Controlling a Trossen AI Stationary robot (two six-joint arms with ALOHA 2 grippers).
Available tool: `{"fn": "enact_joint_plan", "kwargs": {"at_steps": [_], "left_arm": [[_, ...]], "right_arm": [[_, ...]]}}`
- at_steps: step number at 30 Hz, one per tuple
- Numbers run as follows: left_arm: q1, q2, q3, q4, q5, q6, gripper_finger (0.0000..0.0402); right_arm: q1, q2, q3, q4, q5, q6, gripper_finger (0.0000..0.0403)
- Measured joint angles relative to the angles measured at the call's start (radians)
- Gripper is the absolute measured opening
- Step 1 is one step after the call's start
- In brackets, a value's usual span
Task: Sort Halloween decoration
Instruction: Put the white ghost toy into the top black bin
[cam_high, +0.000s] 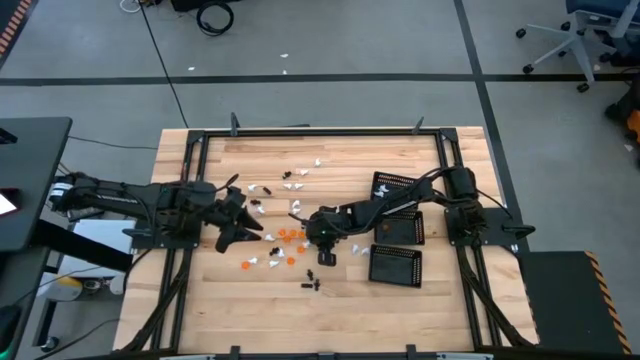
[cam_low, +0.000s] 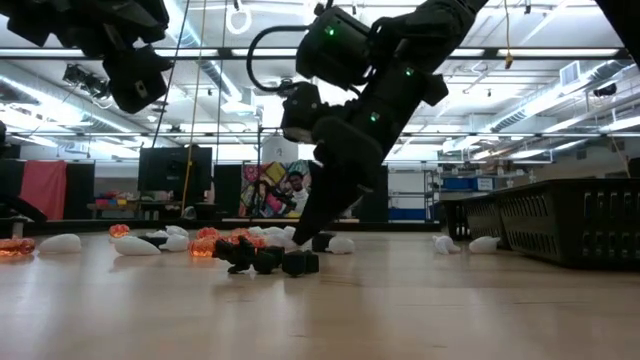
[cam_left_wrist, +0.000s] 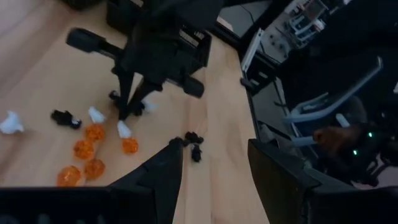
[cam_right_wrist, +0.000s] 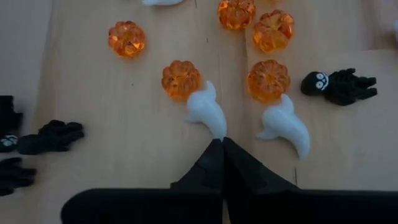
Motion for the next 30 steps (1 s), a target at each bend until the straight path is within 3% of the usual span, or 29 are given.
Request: {"fn": "enact_joint_plan", "kwargs": {"at_steps": [9,15,22,30], "left_arm": [[-0.026,0.000,0.000,-0.086,-0.019,0.002,0.0192],[-0.032,0.000,0.000,-0.096,-0.022,0.001,0.0192],[-0.032,0.000,0.000,-0.089,-0.044,0.001,0.0192],[-0.032,0.000,0.000,-0.089,-0.045,0.001,0.0192]], "right_arm": [[0.001,-0.021,0.002,0.015,-0.037,0.003,0.0033],[-0.009,-0.029,0.002,0.063,-0.035,0.022,0.0093],[-0.031,-0.032,0.009,0.043,0.043,-0.008,0.0158],[-0.050,-0.014,0.009,0.054,0.036,-0.047,0.0171]]}}
